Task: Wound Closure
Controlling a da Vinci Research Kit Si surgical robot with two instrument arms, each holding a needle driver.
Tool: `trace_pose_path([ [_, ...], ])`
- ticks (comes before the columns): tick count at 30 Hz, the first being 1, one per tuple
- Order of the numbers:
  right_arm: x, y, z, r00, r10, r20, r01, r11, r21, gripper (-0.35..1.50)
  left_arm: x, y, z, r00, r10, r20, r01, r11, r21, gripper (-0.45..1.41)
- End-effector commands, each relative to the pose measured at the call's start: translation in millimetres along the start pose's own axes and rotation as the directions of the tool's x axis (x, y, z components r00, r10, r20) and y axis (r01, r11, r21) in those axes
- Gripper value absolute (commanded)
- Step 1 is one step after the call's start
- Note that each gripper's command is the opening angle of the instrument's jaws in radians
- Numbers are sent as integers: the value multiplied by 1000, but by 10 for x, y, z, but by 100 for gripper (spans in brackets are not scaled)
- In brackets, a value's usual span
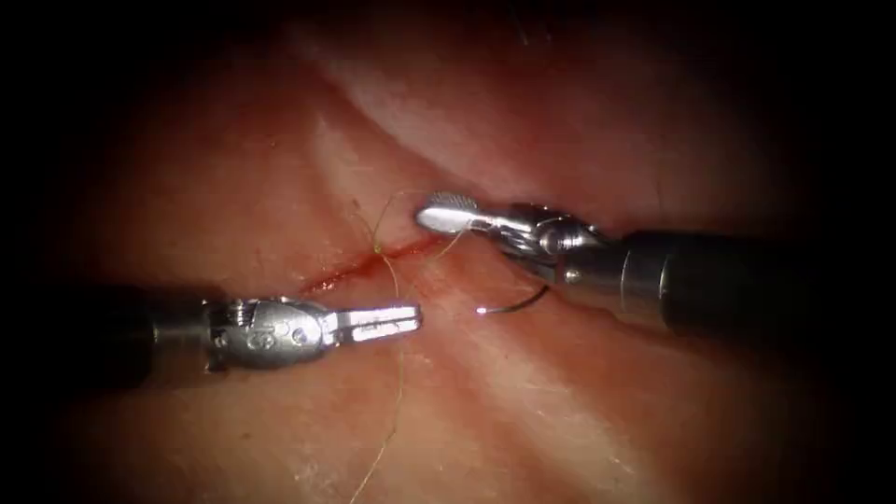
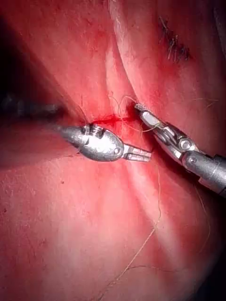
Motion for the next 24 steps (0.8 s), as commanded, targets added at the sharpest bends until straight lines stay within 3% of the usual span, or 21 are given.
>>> trace_pose_path([
  [1,-1,3,9,1000,-5,5,5,1000,-2,100,-6,0,6,1000,0,-2,0,1000,-1,-45],
  [13,0,23,18,1000,-11,-10,11,998,-61,100,-7,-1,6,1000,0,0,0,1000,-4,-45],
  [24,-3,13,67,1000,-23,-9,22,998,-50,101,-12,1,0,1000,-7,-4,7,1000,-11,-45],
])
